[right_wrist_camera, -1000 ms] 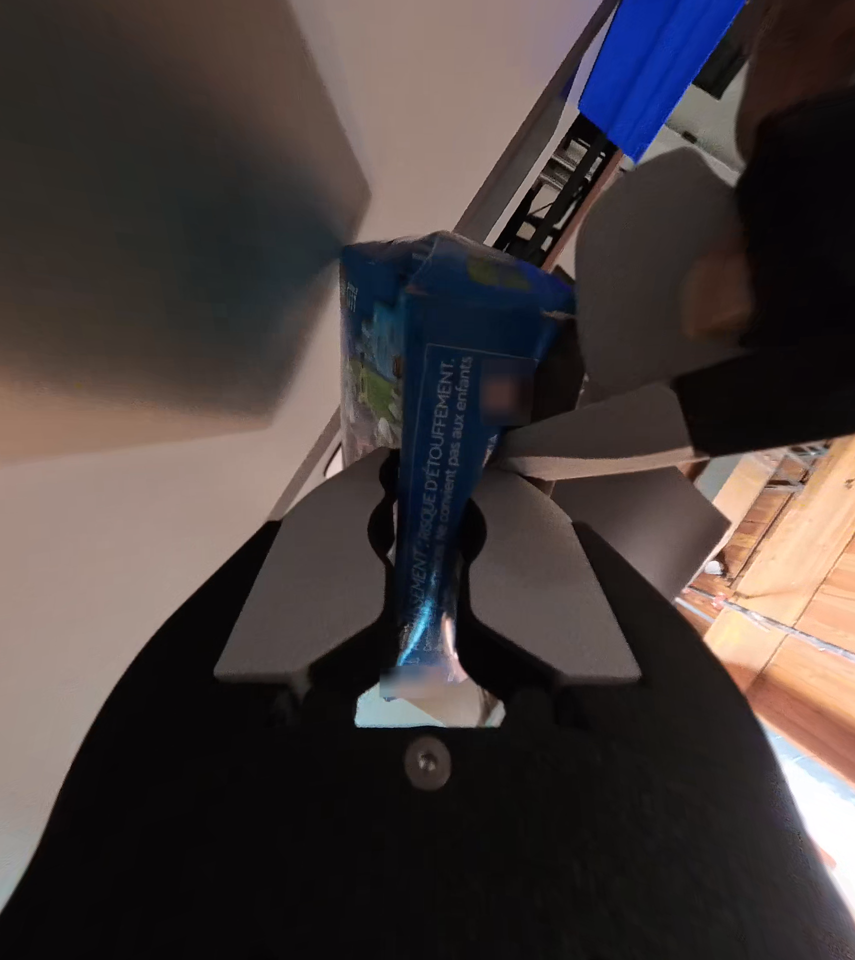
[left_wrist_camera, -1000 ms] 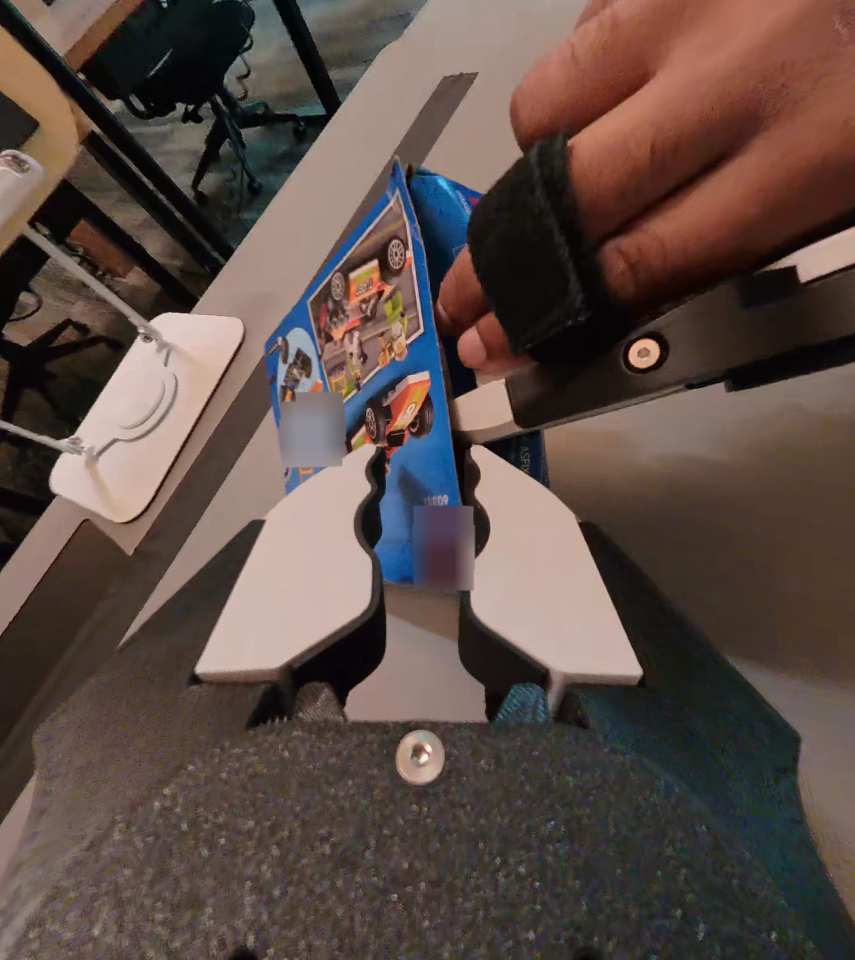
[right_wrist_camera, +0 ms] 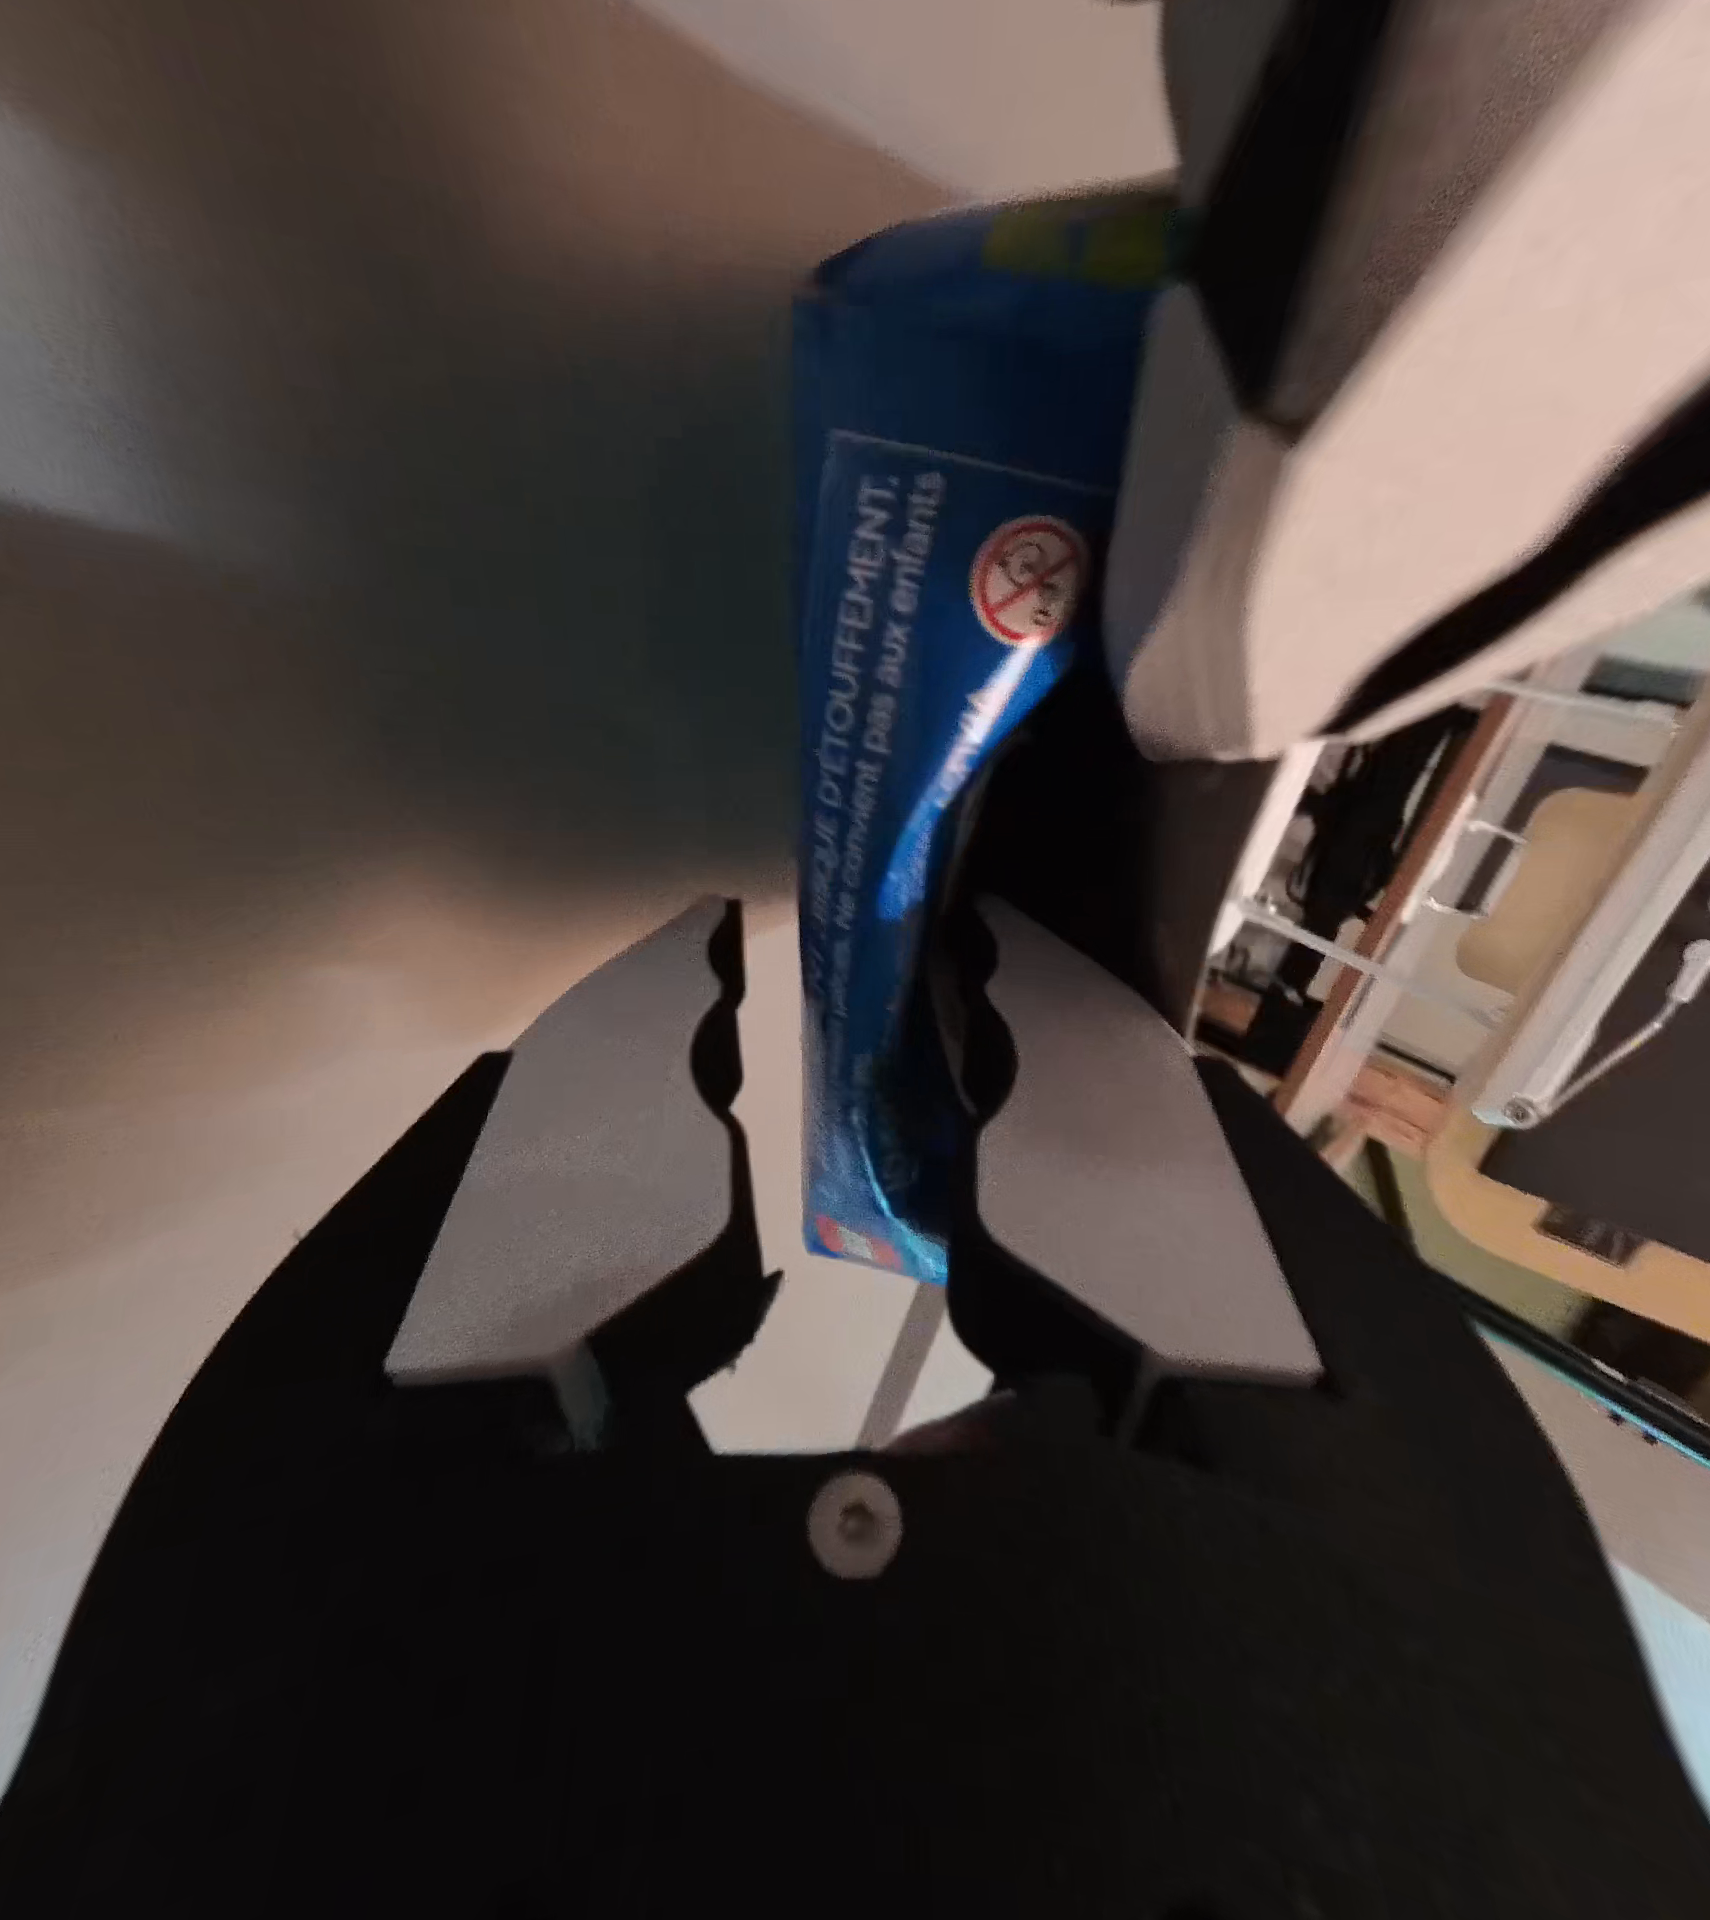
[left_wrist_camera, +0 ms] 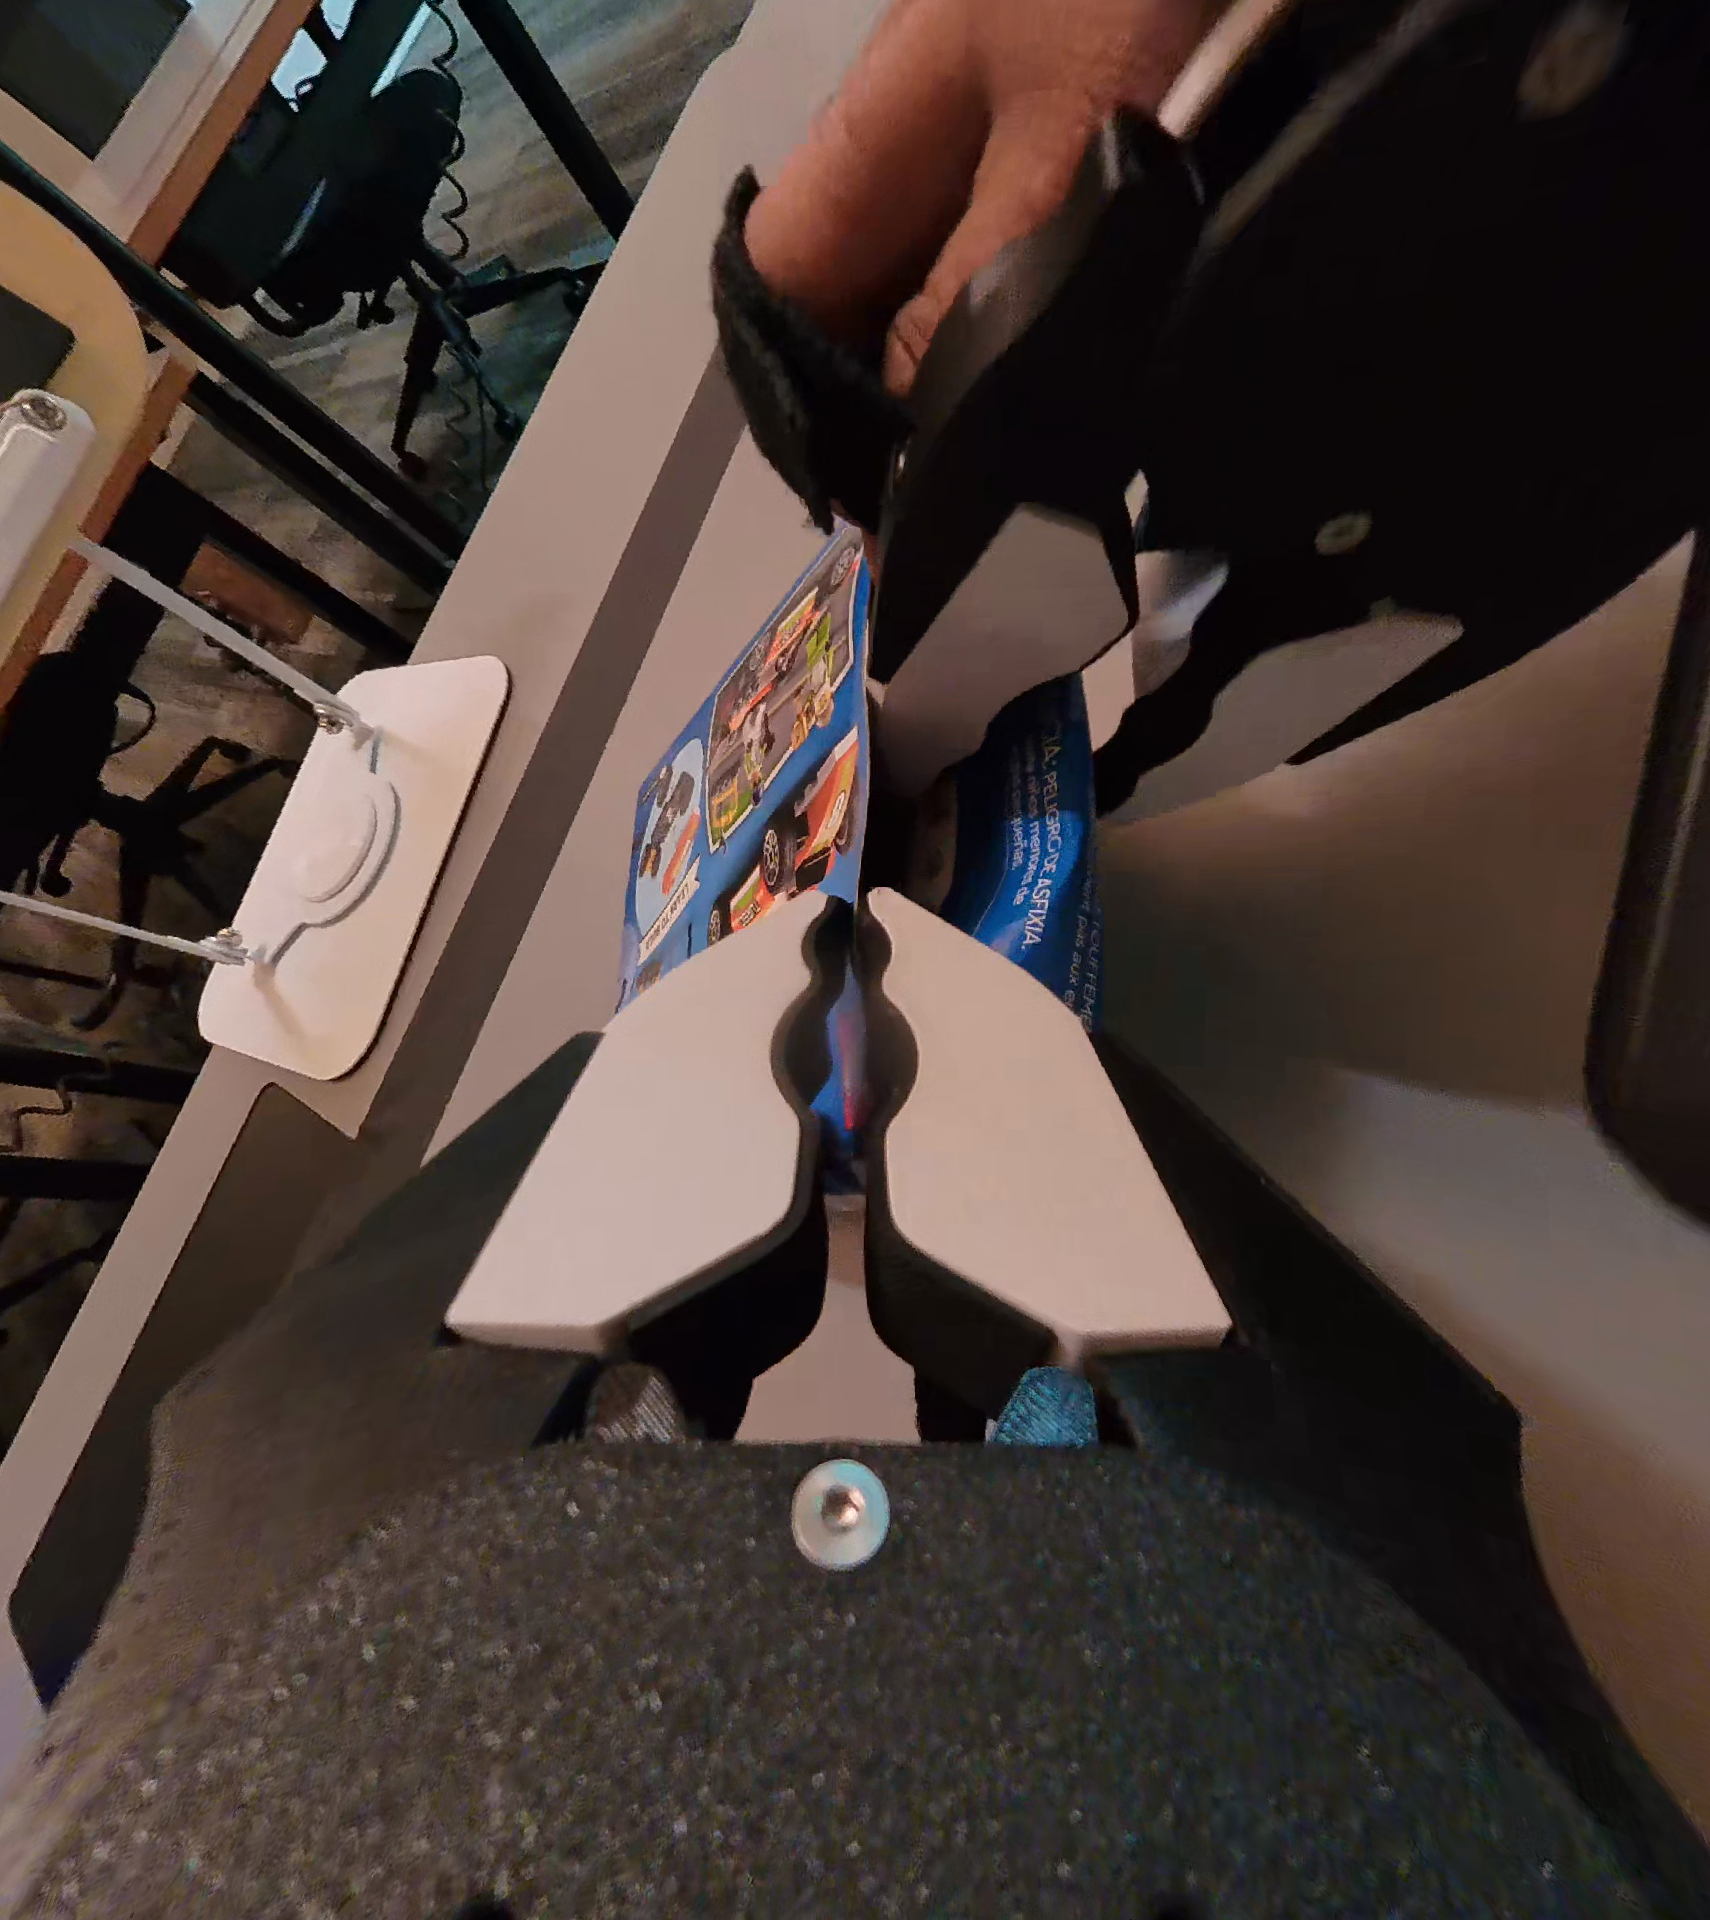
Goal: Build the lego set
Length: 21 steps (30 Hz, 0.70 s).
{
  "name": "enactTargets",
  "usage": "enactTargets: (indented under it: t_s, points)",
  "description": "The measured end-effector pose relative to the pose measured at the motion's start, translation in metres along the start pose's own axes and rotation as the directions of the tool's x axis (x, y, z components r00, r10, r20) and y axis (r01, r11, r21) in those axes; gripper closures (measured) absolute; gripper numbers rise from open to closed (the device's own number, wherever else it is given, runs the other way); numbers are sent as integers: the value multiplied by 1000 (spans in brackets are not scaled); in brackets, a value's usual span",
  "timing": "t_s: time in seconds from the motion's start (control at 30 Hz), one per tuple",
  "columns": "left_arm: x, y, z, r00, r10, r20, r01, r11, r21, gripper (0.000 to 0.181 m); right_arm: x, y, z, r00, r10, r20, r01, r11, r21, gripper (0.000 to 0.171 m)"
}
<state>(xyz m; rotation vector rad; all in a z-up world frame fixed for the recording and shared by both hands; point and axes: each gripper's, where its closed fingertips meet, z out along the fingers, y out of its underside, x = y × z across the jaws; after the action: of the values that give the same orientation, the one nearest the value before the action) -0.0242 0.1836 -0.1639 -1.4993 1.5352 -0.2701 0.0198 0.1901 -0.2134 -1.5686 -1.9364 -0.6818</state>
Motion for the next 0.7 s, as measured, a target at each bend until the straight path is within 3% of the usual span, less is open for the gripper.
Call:
enactTargets:
  t_s: [0.17, 0.33, 0.4, 0.57, 0.7]
  points:
    - [-2, 12, 2, 1000, 14, -4, -14, 1000, -15, 180, -5, -19, -20, 957, 144, 250, -210, 943, 260, 150]
    - [7, 19, 15, 998, 62, -9, -62, 997, -52, 179, -21, -17, -19, 854, 232, 466, -378, 891, 250, 165]
    - [3, 23, 18, 997, 72, 20, -71, 995, -71, 179, -13, -15, -14, 876, 276, 396, -392, 886, 250, 160]
    - [-10, 20, 12, 998, 42, 49, -40, 999, -37, 180, 6, -13, -5, 948, 316, 23, -311, 915, 258, 138]
    - [-7, 11, 8, 999, 39, 28, -39, 999, -3, 180, 8, -5, 14, 945, 141, -294, -122, 989, 82, 112]
